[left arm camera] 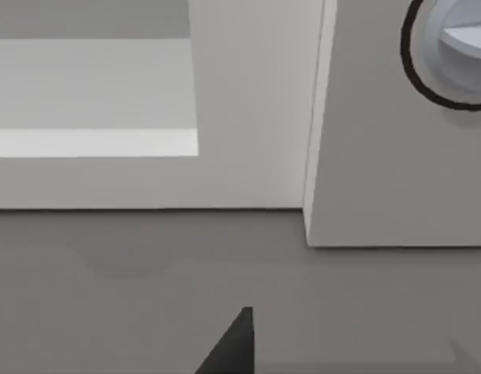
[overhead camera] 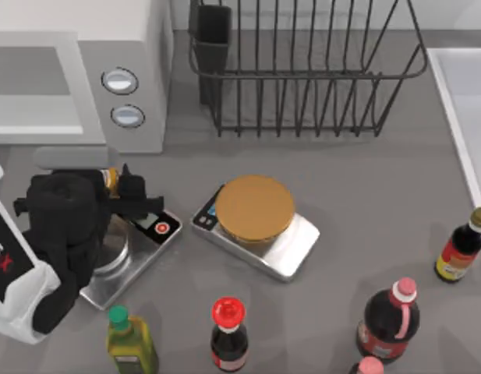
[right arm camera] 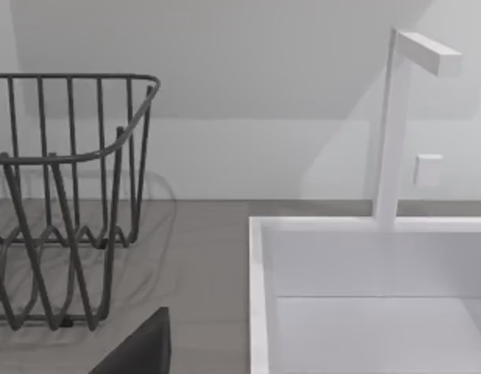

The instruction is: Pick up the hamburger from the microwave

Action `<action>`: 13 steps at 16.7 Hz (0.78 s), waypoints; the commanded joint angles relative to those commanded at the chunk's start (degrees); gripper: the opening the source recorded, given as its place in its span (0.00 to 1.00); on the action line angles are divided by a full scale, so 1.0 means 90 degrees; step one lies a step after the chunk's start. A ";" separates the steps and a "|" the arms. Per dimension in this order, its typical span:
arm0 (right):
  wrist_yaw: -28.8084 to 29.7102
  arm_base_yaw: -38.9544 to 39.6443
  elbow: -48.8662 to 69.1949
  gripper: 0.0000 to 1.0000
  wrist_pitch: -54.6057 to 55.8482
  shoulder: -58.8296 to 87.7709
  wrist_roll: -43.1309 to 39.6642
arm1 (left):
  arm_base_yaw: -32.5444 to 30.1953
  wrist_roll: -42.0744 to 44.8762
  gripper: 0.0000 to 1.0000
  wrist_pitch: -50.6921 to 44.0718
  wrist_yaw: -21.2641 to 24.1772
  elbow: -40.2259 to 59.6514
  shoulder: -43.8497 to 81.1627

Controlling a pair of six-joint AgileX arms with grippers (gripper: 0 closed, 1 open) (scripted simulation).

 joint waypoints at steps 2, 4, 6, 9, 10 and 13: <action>0.0000 0.0000 0.0000 1.00 0.0000 0.0000 0.0000 | 0.0000 0.0000 0.30 0.0000 0.0000 0.0000 0.0000; 0.0000 0.0000 0.0000 1.00 0.0000 0.0000 0.0000 | 0.0000 0.0000 0.45 0.0000 0.0000 0.0000 0.0000; 0.0000 0.0000 0.0000 1.00 0.0000 0.0000 0.0000 | 0.0000 0.0000 0.60 0.0000 0.0000 0.0000 0.0000; 0.0000 0.0000 0.0000 1.00 0.0000 0.0000 0.0000 | 0.0000 0.0000 0.83 0.0000 0.0000 0.0000 0.0000; 0.0000 0.0000 0.0000 1.00 0.0000 0.0000 0.0000 | 0.0000 0.0000 0.90 0.0000 0.0000 0.0000 0.0000; 0.0000 0.0000 0.0000 1.00 0.0000 0.0000 0.0000 | 0.0000 0.0000 1.00 0.0000 0.0000 0.0000 0.0000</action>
